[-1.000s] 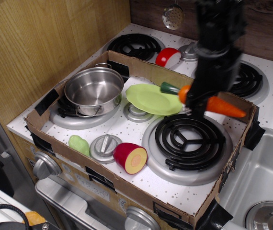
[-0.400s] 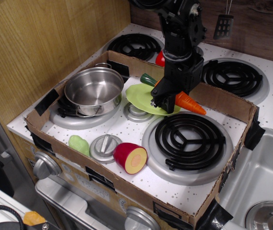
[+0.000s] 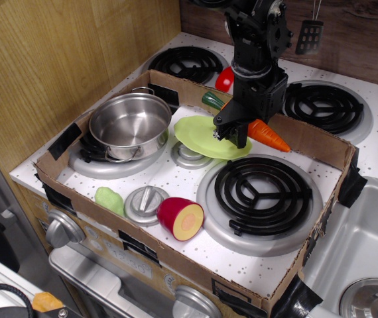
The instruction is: Put carrot on plate
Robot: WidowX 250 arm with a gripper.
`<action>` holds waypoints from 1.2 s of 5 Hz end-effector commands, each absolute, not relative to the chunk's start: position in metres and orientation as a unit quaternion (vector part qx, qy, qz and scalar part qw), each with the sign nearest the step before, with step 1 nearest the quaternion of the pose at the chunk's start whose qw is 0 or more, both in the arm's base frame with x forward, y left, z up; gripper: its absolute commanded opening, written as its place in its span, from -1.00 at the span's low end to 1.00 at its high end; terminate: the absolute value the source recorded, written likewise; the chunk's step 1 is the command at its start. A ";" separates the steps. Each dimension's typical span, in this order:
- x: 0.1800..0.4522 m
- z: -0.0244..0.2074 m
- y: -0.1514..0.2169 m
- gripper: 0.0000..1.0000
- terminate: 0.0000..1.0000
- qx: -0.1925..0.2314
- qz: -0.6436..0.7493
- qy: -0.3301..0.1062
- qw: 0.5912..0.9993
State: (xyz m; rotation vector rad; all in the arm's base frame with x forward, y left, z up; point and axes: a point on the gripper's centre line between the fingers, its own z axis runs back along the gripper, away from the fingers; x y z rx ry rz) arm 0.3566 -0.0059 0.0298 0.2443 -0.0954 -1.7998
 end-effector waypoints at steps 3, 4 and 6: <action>0.356 0.136 -0.041 1.00 -1.00 0.233 -0.762 0.040 0.603; 0.334 0.163 -0.049 1.00 -1.00 0.242 -0.743 0.069 0.620; 0.317 0.171 -0.062 1.00 -1.00 0.149 -0.689 0.028 0.709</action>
